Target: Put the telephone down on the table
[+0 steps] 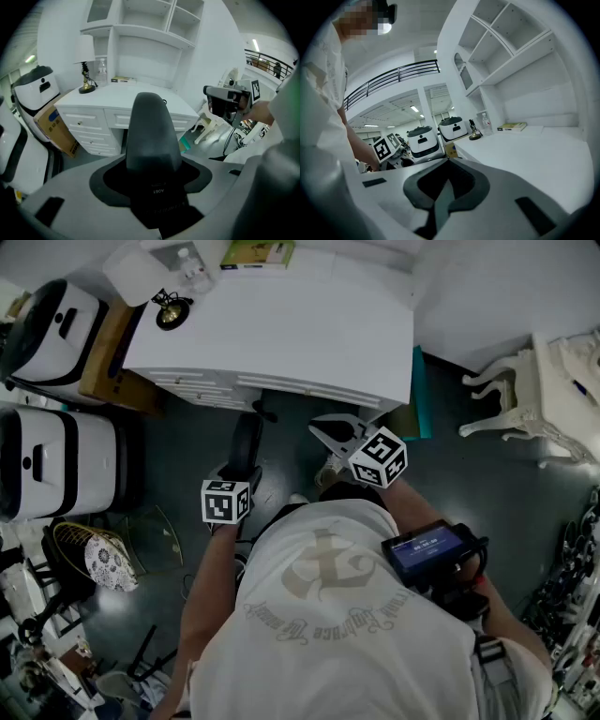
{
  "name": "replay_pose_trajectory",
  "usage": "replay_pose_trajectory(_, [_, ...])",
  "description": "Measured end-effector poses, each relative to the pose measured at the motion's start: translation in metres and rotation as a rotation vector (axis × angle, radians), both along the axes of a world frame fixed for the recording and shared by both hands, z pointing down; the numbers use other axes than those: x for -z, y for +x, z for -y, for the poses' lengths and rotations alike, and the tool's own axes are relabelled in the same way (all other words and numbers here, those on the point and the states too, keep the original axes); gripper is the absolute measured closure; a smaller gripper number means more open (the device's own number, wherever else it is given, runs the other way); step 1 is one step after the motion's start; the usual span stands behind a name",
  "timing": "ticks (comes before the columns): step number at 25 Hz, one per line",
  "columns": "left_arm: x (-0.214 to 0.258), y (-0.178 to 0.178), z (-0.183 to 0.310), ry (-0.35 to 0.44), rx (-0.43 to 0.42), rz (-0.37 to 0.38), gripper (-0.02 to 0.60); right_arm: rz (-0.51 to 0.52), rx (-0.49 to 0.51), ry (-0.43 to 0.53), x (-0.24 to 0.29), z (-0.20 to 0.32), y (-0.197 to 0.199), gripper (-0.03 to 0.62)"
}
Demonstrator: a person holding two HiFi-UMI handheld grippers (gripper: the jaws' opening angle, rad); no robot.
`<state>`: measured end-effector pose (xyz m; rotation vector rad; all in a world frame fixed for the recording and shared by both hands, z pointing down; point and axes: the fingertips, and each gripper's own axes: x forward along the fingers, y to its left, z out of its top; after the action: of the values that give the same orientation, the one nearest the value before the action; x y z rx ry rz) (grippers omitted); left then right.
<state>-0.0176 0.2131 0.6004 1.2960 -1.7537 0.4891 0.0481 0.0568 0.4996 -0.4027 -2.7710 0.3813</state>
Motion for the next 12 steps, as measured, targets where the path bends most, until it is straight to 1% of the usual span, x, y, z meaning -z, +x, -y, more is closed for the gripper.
replay_pose_trajectory(4, [0.004, -0.001, -0.029, 0.014, 0.023, 0.005, 0.305, 0.035, -0.020, -0.038, 0.005, -0.022, -0.007, 0.579])
replay_pose_trajectory(12, [0.017, -0.003, -0.064, 0.060, 0.075, 0.015, 0.305, 0.033, 0.040, -0.007, 0.008, -0.064, -0.015, 0.579])
